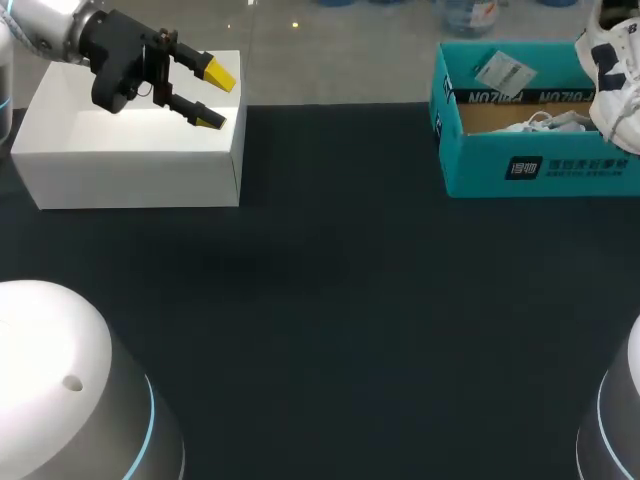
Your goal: Take the shoe out of the shoebox, open the shoe tongue, remove and reinsert the insole, then place the shoe into the shoebox
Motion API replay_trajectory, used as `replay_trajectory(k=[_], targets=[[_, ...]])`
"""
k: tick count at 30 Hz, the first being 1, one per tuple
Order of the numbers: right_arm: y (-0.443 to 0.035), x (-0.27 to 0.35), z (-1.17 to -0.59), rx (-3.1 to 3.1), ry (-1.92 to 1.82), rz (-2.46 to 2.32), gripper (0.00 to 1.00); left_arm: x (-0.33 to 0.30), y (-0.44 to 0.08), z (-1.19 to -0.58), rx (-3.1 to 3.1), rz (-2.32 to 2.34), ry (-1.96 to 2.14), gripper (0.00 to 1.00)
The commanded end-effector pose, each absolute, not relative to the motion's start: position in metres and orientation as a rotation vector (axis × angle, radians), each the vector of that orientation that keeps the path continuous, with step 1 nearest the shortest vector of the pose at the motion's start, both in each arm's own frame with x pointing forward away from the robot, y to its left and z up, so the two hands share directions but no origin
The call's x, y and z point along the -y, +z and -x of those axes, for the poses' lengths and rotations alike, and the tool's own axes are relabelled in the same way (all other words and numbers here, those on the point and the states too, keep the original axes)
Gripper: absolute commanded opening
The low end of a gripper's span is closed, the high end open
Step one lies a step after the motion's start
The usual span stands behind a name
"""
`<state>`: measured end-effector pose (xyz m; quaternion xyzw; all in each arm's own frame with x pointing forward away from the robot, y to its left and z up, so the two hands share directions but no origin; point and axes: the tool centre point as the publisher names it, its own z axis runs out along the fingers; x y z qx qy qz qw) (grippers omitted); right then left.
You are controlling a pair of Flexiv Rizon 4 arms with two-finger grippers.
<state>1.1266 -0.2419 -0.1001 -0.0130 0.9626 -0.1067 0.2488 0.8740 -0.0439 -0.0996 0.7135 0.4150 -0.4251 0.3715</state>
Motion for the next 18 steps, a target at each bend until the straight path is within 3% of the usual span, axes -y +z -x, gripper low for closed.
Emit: replay_trajectory(k=[1, 18], targets=[[-0.101, 0.255, -1.150, -2.670, -0.283, 0.009, 0.00, 0.044, -0.099, -0.875, -1.063, -1.834, -1.090, 1.00], [-0.106, 0.297, -1.201, -2.692, -0.257, -0.178, 0.00, 0.044, -0.099, -0.875, -1.063, -1.834, -1.090, 1.00]])
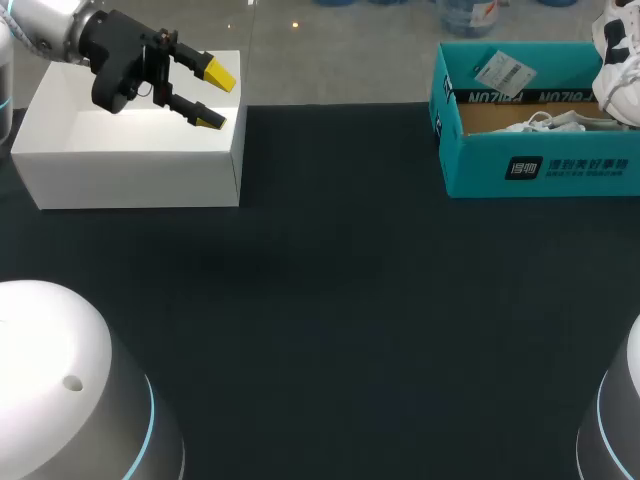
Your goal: Take the shoe out of the shoebox, open the shoe tongue, remove and reinsert the insole, then place the shoe into the shoebox
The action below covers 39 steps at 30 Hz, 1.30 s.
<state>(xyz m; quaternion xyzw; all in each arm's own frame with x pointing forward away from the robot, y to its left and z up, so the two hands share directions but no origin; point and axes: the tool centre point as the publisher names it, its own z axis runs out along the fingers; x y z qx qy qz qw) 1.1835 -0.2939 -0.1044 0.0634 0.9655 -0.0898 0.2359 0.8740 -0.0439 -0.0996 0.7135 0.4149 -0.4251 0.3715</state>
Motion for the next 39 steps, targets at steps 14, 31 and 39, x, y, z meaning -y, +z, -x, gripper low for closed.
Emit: replay_trajectory(k=[14, 31, 39], targets=[[-0.112, 0.313, -1.199, -2.445, -0.319, -1.168, 0.00, 0.044, -0.099, -0.875, -1.063, -1.834, -1.090, 1.00], [-0.124, 0.316, -1.199, -2.291, -0.344, -1.634, 0.00, 0.044, -0.099, -0.875, -1.063, -1.834, -1.090, 1.00], [-0.124, 0.316, -1.199, -2.291, -0.344, -1.634, 0.00, 0.044, -0.099, -0.875, -1.063, -1.834, -1.090, 1.00]])
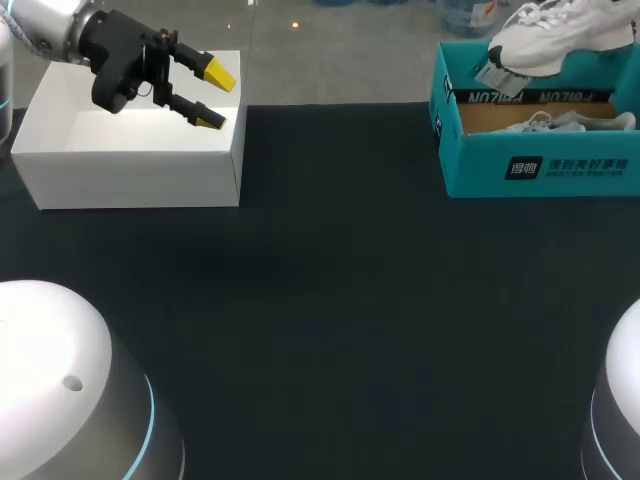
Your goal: Take the shoe out of the shoebox, open the shoe tongue, remove and reinsert the insole, then place the shoe into the shoebox
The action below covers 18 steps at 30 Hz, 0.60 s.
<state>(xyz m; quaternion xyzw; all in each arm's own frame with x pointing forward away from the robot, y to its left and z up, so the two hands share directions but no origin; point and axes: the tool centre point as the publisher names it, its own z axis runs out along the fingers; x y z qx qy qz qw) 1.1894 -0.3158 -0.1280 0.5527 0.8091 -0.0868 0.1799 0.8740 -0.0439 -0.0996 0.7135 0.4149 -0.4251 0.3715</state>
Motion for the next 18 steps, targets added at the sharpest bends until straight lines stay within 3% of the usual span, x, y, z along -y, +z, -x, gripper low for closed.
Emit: replay_trajectory(k=[1, 18], targets=[[-0.1240, 0.3158, -1.1989, -2.291, -0.344, -1.634, 0.00, 0.0436, -0.0992, -0.8748, -1.063, -1.834, -1.090, 1.00], [-0.1335, 0.3243, -1.1998, -1.993, -0.316, -1.920, 0.00, 0.0436, -0.0992, -0.8748, -1.063, -1.834, -1.090, 1.00]])
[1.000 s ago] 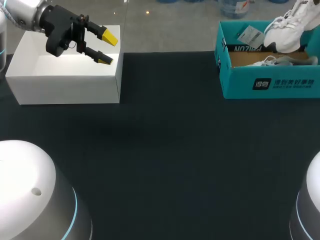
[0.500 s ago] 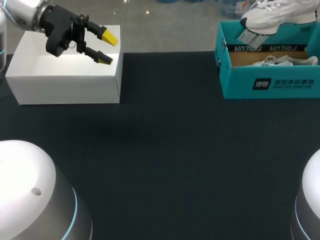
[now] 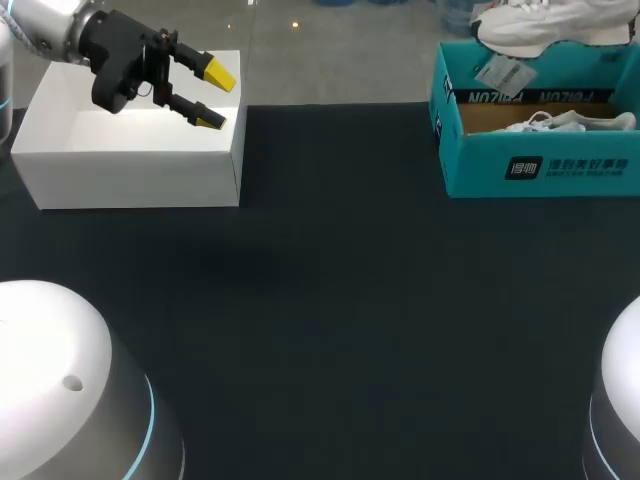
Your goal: Take the shoe out of the shoebox, open the shoe tongue, remove and reinsert the insole, then place the shoe into the shoebox
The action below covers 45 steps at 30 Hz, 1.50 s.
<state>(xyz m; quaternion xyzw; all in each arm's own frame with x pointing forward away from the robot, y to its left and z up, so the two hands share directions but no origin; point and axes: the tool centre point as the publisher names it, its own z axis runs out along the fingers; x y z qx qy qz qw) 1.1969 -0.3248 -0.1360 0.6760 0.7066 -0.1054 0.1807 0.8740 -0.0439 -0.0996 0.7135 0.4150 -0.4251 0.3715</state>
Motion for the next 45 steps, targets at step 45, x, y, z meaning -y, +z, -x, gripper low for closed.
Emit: replay_trajectory(k=[45], targets=[[-0.263, 0.356, -1.203, -1.816, -0.384, -2.065, 0.00, 0.044, -0.099, -0.875, -1.063, -1.834, -1.090, 1.00]])
